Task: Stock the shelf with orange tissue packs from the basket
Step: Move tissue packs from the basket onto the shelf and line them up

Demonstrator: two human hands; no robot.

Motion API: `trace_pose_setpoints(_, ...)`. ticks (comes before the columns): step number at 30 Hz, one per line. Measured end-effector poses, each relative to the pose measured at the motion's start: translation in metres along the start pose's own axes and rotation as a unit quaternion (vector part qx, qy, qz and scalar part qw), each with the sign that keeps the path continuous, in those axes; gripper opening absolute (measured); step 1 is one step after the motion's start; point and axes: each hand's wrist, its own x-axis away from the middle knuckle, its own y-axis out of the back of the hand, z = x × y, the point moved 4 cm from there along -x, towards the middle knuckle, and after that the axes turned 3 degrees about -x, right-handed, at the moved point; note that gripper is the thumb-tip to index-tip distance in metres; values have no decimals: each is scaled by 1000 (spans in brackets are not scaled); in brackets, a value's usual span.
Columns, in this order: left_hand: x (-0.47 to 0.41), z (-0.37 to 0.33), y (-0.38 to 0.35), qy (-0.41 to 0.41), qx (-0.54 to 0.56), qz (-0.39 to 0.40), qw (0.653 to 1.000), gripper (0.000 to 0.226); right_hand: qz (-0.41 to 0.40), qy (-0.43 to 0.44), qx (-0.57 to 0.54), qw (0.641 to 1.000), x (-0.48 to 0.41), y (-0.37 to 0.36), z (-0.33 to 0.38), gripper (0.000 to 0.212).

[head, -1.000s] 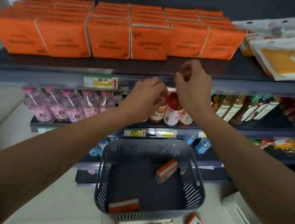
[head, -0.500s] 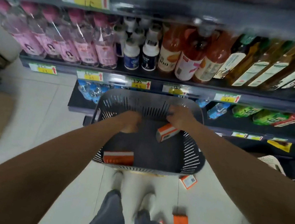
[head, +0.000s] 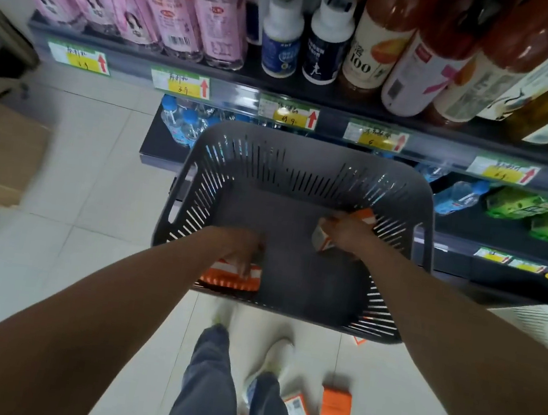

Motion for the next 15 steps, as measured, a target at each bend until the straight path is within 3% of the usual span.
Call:
trace_pose_setpoints(4,-1,2,10,-17,29,-54,998,33,-30,-18,-31,999,4,2,-4,52)
trace_pose_setpoints(7,-4,5,4,-13,65,-29,997,15,-23,-11,-43,999,9,7,-1,47)
trace_pose_setpoints(12,10,2,2,-17,49,4,999,45,0,25,-83,996,24,23,10,48)
trace_pose_setpoints(15,22,3,11,-22,15,-59,998,50,8,41,-125,991,35,33,15,19)
